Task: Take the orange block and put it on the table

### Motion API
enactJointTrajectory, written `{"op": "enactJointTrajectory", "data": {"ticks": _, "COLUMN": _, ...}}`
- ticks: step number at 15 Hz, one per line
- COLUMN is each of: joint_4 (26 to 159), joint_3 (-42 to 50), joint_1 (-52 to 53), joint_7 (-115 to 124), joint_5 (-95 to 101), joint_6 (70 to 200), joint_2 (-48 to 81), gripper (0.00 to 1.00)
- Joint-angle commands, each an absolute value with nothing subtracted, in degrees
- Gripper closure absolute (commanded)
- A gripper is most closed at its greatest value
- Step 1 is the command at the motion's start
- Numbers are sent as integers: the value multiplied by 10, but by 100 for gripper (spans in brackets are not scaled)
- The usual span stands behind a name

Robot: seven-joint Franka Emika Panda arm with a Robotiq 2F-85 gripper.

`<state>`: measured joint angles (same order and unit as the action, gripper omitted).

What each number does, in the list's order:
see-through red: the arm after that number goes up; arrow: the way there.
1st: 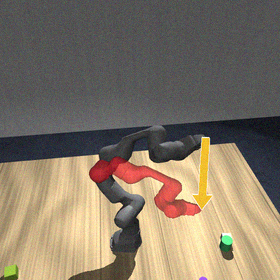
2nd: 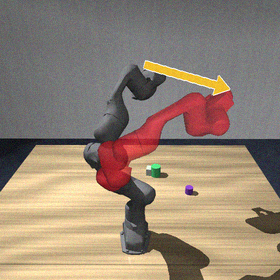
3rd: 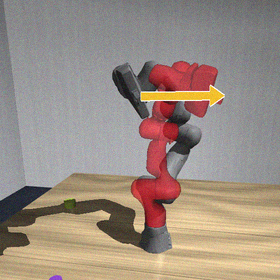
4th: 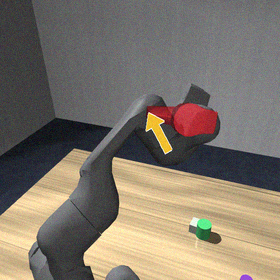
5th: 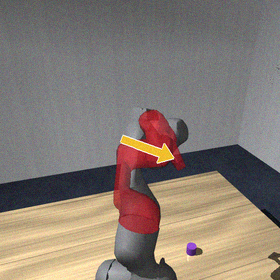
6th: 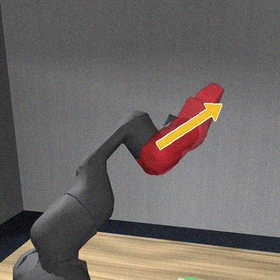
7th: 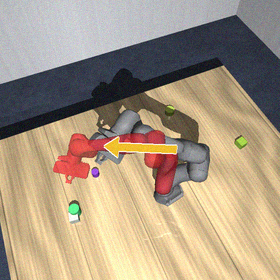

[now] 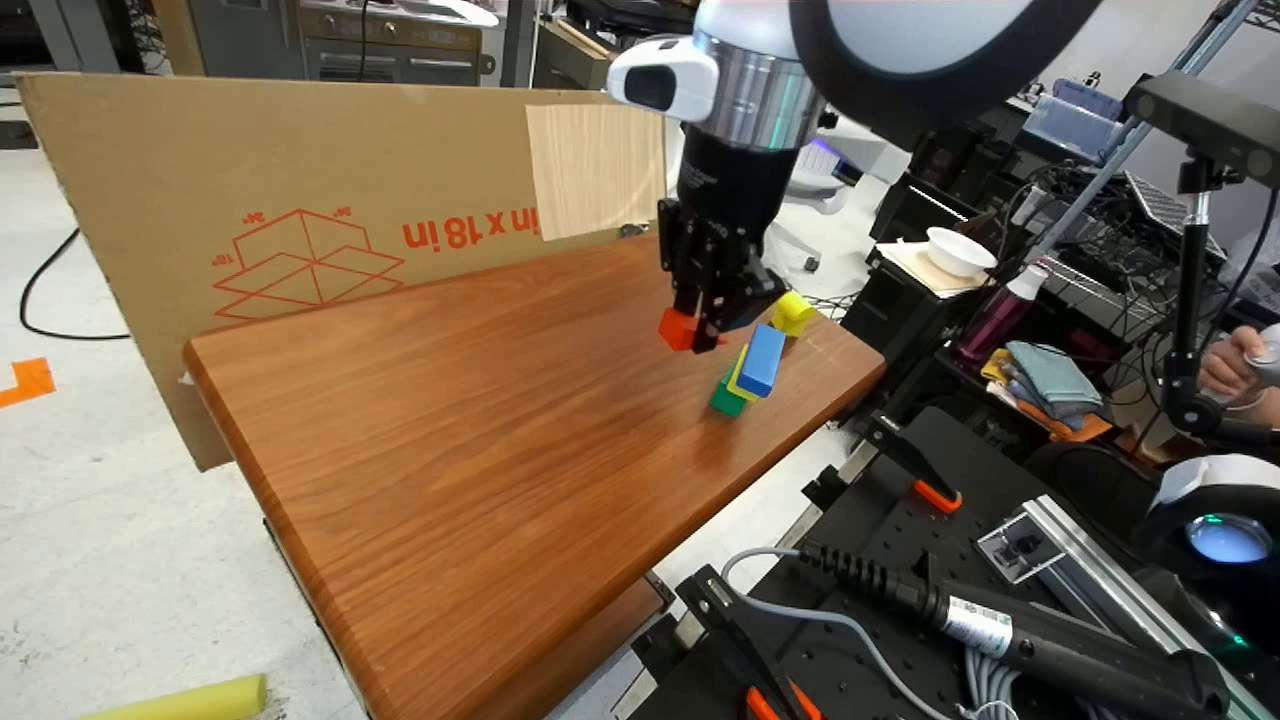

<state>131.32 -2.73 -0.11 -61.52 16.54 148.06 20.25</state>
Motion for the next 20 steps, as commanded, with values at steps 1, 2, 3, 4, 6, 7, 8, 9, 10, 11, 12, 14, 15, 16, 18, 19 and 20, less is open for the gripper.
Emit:
{"op": "enactJointTrajectory", "data": {"ticks": 1, "joint_4": 1229, "joint_3": -44, "joint_1": 12, "joint_7": -518, "joint_5": 119, "joint_6": 1453, "joint_2": 277, "gripper": 91}}
{"op": "enactJointTrajectory", "data": {"ticks": 2, "joint_4": 1207, "joint_3": -52, "joint_1": 12, "joint_7": -494, "joint_5": 104, "joint_6": 1444, "joint_2": 294, "gripper": 91}}
{"op": "enactJointTrajectory", "data": {"ticks": 3, "joint_4": 1187, "joint_3": -60, "joint_1": 12, "joint_7": -471, "joint_5": 90, "joint_6": 1435, "joint_2": 309, "gripper": 91}}
{"op": "enactJointTrajectory", "data": {"ticks": 4, "joint_4": 1167, "joint_3": -70, "joint_1": 10, "joint_7": -452, "joint_5": 73, "joint_6": 1425, "joint_2": 321, "gripper": 91}}
{"op": "enactJointTrajectory", "data": {"ticks": 6, "joint_4": 1132, "joint_3": -87, "joint_1": 6, "joint_7": -416, "joint_5": 44, "joint_6": 1413, "joint_2": 342, "gripper": 91}}
{"op": "enactJointTrajectory", "data": {"ticks": 7, "joint_4": 1115, "joint_3": -92, "joint_1": 8, "joint_7": -399, "joint_5": 37, "joint_6": 1414, "joint_2": 352, "gripper": 91}}
{"op": "enactJointTrajectory", "data": {"ticks": 8, "joint_4": 1101, "joint_3": -95, "joint_1": 10, "joint_7": -384, "joint_5": 35, "joint_6": 1415, "joint_2": 361, "gripper": 91}}
{"op": "enactJointTrajectory", "data": {"ticks": 9, "joint_4": 1088, "joint_3": -95, "joint_1": 15, "joint_7": -365, "joint_5": 38, "joint_6": 1419, "joint_2": 370, "gripper": 91}}
{"op": "enactJointTrajectory", "data": {"ticks": 10, "joint_4": 1077, "joint_3": -94, "joint_1": 19, "joint_7": -348, "joint_5": 44, "joint_6": 1422, "joint_2": 379, "gripper": 91}}
{"op": "enactJointTrajectory", "data": {"ticks": 11, "joint_4": 1066, "joint_3": -91, "joint_1": 25, "joint_7": -327, "joint_5": 51, "joint_6": 1426, "joint_2": 388, "gripper": 91}}
{"op": "enactJointTrajectory", "data": {"ticks": 12, "joint_4": 1057, "joint_3": -89, "joint_1": 29, "joint_7": -310, "joint_5": 56, "joint_6": 1430, "joint_2": 397, "gripper": 91}}
{"op": "enactJointTrajectory", "data": {"ticks": 14, "joint_4": 1039, "joint_3": -83, "joint_1": 39, "joint_7": -276, "joint_5": 68, "joint_6": 1438, "joint_2": 419, "gripper": 91}}
{"op": "enactJointTrajectory", "data": {"ticks": 15, "joint_4": 1030, "joint_3": -78, "joint_1": 44, "joint_7": -260, "joint_5": 74, "joint_6": 1438, "joint_2": 432, "gripper": 91}}
{"op": "enactJointTrajectory", "data": {"ticks": 16, "joint_4": 1022, "joint_3": -73, "joint_1": 50, "joint_7": -244, "joint_5": 79, "joint_6": 1439, "joint_2": 444, "gripper": 91}}
{"op": "enactJointTrajectory", "data": {"ticks": 18, "joint_4": 1004, "joint_3": -66, "joint_1": 59, "joint_7": -219, "joint_5": 87, "joint_6": 1424, "joint_2": 460, "gripper": 40}}
{"op": "enactJointTrajectory", "data": {"ticks": 19, "joint_4": 1001, "joint_3": -64, "joint_1": 62, "joint_7": -210, "joint_5": 92, "joint_6": 1422, "joint_2": 462, "gripper": 33}}
{"op": "enactJointTrajectory", "data": {"ticks": 20, "joint_4": 1001, "joint_3": -64, "joint_1": 63, "joint_7": -205, "joint_5": 94, "joint_6": 1422, "joint_2": 463, "gripper": 27}}
